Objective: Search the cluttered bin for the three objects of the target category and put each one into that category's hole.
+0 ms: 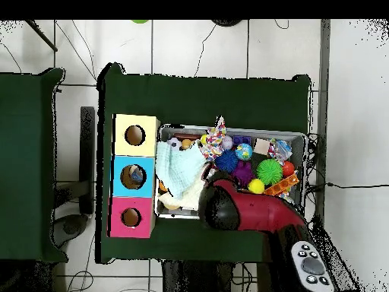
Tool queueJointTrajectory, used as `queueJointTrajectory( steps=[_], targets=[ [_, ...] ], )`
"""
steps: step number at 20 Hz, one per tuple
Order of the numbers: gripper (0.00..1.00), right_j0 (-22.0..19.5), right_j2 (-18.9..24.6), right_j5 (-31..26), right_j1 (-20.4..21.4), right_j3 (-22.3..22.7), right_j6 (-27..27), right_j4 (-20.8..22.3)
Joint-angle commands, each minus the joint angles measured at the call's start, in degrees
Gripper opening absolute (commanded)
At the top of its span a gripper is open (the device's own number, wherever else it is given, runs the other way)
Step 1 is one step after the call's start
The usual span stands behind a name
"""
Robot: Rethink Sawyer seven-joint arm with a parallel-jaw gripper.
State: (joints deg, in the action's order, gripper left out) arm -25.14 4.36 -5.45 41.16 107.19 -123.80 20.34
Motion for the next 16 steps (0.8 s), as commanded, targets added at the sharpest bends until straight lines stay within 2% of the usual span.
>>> queueJointTrajectory(
  steps=[1,4,8,13,16],
  targets=[
    [1.0,-7.4,9.5,-0.8,-4.9,-9.0,10.3,8.8],
    [1.0,-11.7,12.7,-1.3,-7.4,-11.3,11.9,12.5],
    [1.0,-15.8,17.0,-3.6,-8.0,-12.0,13.6,16.1],
    [1.0,-13.6,16.0,-3.5,-5.3,-9.4,9.4,18.7],
    [1.0,-12.2,15.5,-5.3,-4.3,-9.0,8.2,18.9]
  ],
)
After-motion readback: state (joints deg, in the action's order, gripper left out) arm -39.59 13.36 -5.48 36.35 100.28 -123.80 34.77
